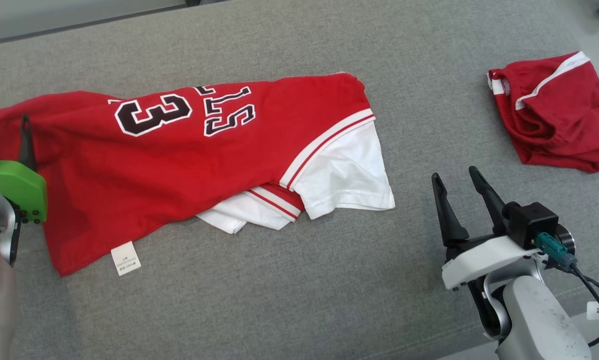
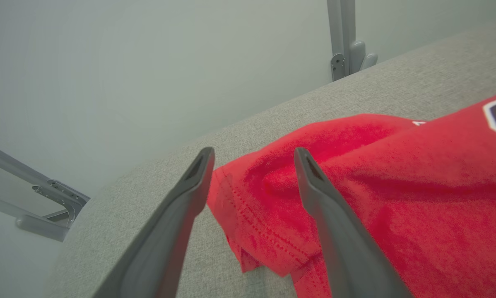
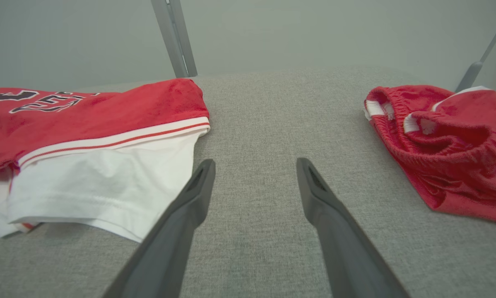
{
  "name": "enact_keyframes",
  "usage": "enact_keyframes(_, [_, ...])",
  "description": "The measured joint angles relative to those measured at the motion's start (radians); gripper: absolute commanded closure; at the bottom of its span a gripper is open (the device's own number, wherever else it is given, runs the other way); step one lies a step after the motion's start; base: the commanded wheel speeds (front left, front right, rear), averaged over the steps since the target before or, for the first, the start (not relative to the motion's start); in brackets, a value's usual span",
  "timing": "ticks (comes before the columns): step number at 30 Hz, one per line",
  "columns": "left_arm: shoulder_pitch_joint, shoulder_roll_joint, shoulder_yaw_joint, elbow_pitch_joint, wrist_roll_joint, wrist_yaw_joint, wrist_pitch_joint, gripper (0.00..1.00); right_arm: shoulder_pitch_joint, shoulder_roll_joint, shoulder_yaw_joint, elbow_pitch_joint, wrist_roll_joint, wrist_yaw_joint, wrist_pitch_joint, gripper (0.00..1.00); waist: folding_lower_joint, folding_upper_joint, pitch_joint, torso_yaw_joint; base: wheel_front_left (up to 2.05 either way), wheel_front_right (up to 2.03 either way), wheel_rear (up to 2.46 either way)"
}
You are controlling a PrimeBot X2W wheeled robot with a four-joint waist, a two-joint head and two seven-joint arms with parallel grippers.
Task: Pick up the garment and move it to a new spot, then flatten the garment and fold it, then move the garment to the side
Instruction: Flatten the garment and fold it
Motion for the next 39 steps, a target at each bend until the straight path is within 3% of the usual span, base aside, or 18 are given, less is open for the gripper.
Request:
enact_keyframes(8, [0.105, -0.091, 0.047, 0.019, -0.077, 0.047, -0.08, 0.0, 0.006, 0.01, -0.003, -0.008, 0.0, 0.0, 0.0, 0.0, 0.0, 0.0, -0.058, 0.004, 0.0, 0.0, 0.0])
enact_keyframes(14, [0.306, -0.202, 0.079, -0.165, -0.111, 0.074, -0.084, 0.0, 0.038, 0.016, 0.007, -0.003, -0.006, 0.0, 0.0, 0.0, 0.0, 0.0, -0.135, 0.026, 0.0, 0.0, 0.0])
enact_keyframes(23, [0.58, -0.313, 0.101, -0.301, -0.118, 0.063, -0.084, 0.0, 0.106, 0.021, 0.034, 0.03, -0.015, 0.0, 0.0, 0.0, 0.0, 0.0, -0.252, 0.067, 0.0, 0.0, 0.0])
enact_keyframes(39, [0.762, -0.37, 0.146, -0.462, -0.095, 0.059, -0.084, 0.0, 0.168, 0.023, 0.02, 0.051, -0.017, 0.0, 0.0, 0.0, -0.0001, 0.0, -0.345, 0.145, 0.0, 0.0, 0.0])
